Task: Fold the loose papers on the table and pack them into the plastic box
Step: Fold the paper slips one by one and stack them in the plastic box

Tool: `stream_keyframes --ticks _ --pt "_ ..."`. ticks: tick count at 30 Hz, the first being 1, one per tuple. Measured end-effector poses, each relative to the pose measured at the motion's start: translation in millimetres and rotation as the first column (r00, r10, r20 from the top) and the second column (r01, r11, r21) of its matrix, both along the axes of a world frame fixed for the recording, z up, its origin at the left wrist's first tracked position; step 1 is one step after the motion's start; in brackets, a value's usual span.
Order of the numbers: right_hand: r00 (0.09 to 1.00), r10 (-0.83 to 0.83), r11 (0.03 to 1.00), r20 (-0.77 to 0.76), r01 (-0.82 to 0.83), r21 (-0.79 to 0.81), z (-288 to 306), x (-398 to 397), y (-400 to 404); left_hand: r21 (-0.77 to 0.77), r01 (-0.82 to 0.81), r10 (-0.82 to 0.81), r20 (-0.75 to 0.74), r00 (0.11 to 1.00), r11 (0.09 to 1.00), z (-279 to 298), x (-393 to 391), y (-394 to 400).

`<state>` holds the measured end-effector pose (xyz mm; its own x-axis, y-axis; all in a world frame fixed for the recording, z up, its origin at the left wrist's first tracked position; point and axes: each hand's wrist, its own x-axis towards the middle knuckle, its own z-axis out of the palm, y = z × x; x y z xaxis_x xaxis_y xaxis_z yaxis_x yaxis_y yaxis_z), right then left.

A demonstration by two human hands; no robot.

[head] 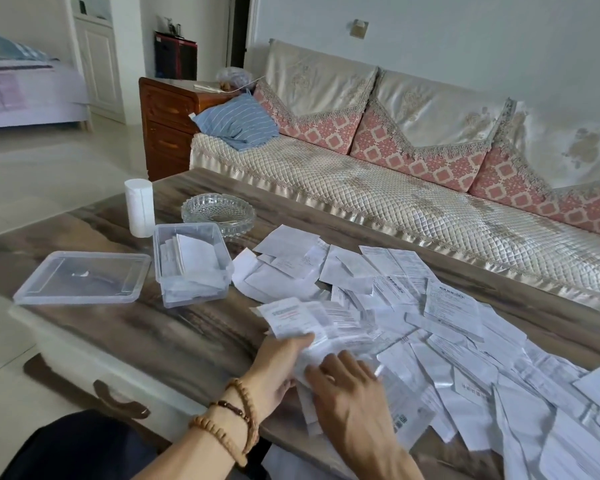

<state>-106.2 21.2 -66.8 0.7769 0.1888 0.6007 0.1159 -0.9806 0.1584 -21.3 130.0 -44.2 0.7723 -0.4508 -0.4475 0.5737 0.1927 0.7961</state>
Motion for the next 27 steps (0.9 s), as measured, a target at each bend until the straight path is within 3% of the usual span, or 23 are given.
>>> stream_keyframes --ticks 3,6,8,10,13,16,21,23,26,27 --pt "0.998 0.006 0.982 -0.065 0.007 0.189 -7.7 -3.0 -2.3 0.076 -0.05 0.046 0.053 0.998 0.996 -10.9 0.3 0.1" --pt "0.966 -0.196 0.894 -0.168 0.246 0.373 -4.3 -8.5 -13.0 0.06 -0.076 0.07 0.083 0.994 0.995 -16.5 1.1 5.0" --pt "0.916 -0.261 0.76 -0.305 0.39 0.52 2.4 -14.2 -18.0 0.023 -0.126 0.124 0.066 0.99 0.992 -16.0 3.5 8.1" --pt "0.888 -0.157 0.57 -0.433 0.439 0.695 11.5 -17.5 -20.1 -0.019 -0.159 0.16 0.03 0.987 0.987 -12.9 6.3 11.7" --pt "0.844 -0.089 0.393 -0.529 0.518 0.76 18.7 -17.7 -28.2 -0.027 -0.126 0.127 0.056 0.99 0.992 -12.5 10.4 17.2" --pt "0.854 -0.047 0.425 -0.517 0.486 0.764 20.8 -20.9 -45.0 0.047 -0.066 0.057 0.176 0.983 0.997 -10.6 9.7 21.9" --pt "0.872 -0.072 0.377 -0.484 0.473 0.796 32.4 -31.6 -74.3 0.145 -0.194 0.155 0.244 0.957 0.97 -9.7 14.0 26.8" --pt "0.923 -0.065 0.289 -0.379 0.381 0.878 40.9 -39.4 -83.6 0.186 -0.211 0.156 0.274 0.949 0.96 -12.4 18.7 31.3" --pt "0.981 0.053 -0.106 -0.186 0.191 0.976 55.8 -41.2 -84.5 0.216 -0.152 0.072 0.34 0.938 0.965 -13.1 20.5 38.0" --pt "0.984 0.073 -0.113 -0.16 0.168 0.979 59.8 -37.5 -77.8 0.205 -0.116 0.039 0.348 0.937 0.972 -12.1 18.3 38.1"
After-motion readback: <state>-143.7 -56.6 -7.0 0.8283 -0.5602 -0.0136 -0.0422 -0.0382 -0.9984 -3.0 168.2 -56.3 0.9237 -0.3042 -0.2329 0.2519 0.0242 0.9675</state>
